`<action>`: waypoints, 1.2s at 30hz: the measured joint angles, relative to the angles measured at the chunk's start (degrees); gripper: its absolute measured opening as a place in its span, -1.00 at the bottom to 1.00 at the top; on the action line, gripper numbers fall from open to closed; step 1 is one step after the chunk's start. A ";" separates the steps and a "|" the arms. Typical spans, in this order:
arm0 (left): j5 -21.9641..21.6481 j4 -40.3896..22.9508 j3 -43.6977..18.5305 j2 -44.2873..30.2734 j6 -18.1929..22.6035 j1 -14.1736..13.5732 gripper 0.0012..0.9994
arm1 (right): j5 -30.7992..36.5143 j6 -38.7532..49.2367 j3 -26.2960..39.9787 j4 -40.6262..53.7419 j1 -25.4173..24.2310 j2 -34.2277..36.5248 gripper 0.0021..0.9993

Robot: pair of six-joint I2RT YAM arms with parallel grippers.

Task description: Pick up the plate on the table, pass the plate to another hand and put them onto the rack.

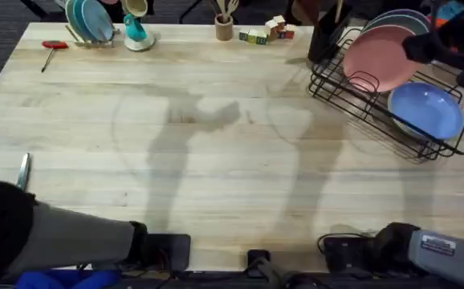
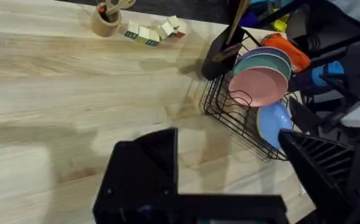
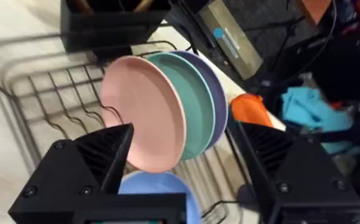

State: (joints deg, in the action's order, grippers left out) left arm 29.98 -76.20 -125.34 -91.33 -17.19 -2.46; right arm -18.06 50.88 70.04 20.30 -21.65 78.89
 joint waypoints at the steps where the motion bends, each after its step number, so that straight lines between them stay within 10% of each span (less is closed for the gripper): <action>1: 0.00 0.00 0.00 -0.02 0.00 0.00 0.99 | -0.02 -2.07 0.00 0.74 0.00 -1.17 0.99; 17: 0.00 -1.44 0.00 -0.02 0.00 0.00 0.99 | -0.44 -26.70 0.00 11.92 0.00 -17.35 0.99; 27: 0.00 -2.08 0.00 -0.02 0.00 0.00 0.99 | -6.33 -56.58 0.00 11.81 0.00 -19.40 0.99; 36: -4.44 -3.56 0.00 -0.02 0.28 0.00 0.99 | -10.49 -64.48 0.00 11.79 0.65 -19.25 0.99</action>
State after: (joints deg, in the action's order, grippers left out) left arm 25.54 -79.77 -125.34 -91.35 -16.91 -2.46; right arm -28.56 -13.60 70.04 32.10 -20.99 59.64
